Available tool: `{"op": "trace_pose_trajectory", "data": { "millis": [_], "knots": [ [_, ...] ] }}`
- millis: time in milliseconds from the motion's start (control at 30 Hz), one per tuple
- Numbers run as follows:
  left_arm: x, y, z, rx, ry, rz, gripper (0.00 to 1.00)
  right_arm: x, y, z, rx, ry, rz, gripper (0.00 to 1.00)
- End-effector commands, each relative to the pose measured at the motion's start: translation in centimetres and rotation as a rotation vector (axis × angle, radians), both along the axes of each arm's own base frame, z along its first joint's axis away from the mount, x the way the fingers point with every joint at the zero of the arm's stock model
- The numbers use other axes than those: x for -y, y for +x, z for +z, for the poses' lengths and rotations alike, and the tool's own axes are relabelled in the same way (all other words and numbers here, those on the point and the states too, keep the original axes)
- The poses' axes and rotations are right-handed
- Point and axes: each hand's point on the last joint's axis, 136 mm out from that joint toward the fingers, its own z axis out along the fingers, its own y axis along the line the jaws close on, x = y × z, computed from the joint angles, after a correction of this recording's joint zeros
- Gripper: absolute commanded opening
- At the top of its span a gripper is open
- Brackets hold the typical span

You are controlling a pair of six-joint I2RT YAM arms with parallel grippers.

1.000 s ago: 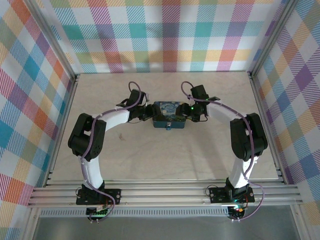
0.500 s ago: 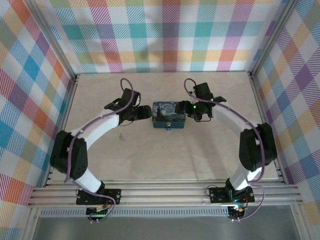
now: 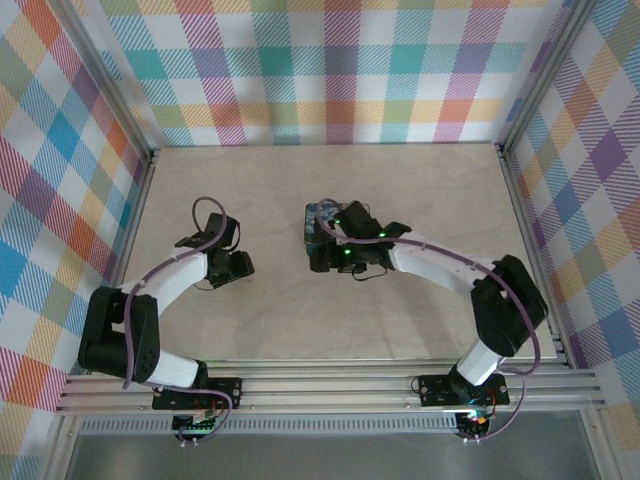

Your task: Unlock the padlock with the key

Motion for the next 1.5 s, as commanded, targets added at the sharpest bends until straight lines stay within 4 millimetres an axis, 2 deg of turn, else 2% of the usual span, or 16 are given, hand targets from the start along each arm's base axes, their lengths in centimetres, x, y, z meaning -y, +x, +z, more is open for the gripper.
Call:
{"op": "trace_pose_trajectory", "data": {
  "millis": [0,100,233,433,600,700,800,867,1067,1200,1333,1467],
  "knots": [
    [1.6,0.7,-1.3,-0.036,-0.098,0.004,0.52,-1.7,0.7,-0.3,-0.007,0.014,0.001,0.68],
    [1.8,1.3,-2.0,-0.040,-0.111,0.023,0.46,-2.2,0.7,-0.2,-0.013,0.021,0.011,0.67],
    [1.3,1.9,-2.4,-0.018,-0.081,0.038,0.46,-2.3,0.8,0.2,0.000,0.025,0.018,0.67],
    [0.9,2.7,-4.3,-0.020,-0.050,0.052,0.46,-2.3,0.5,-0.4,-0.023,0.014,0.032,0.68],
    [0.9,2.9,-4.8,-0.021,-0.046,0.051,0.43,-2.1,0.0,-0.6,-0.031,0.016,0.023,0.67],
    [0.9,2.8,-4.5,-0.017,-0.042,0.027,0.28,-1.8,-0.2,-0.6,-0.029,0.016,0.015,0.66],
    [1.2,2.9,-3.7,0.000,-0.049,-0.004,0.08,-1.6,-0.2,-0.3,-0.016,0.015,0.013,0.64],
    [1.6,3.0,-2.9,0.019,-0.064,-0.029,0.00,-1.4,0.0,0.2,0.008,0.011,0.008,0.63],
    [3.7,3.1,1.3,0.096,-0.128,-0.152,0.00,-0.4,1.1,1.8,0.087,0.014,-0.012,0.56],
    [6.8,2.7,5.3,0.165,-0.211,-0.329,0.00,-0.3,1.9,3.6,0.126,0.105,-0.004,0.53],
    [9.7,2.0,9.7,0.265,-0.334,-0.480,0.00,-1.0,2.2,6.5,0.206,0.213,0.080,0.50],
    [12.2,1.0,13.5,0.335,-0.458,-0.632,0.00,-2.3,0.8,10.1,0.288,0.340,0.278,0.51]
  ]
}}
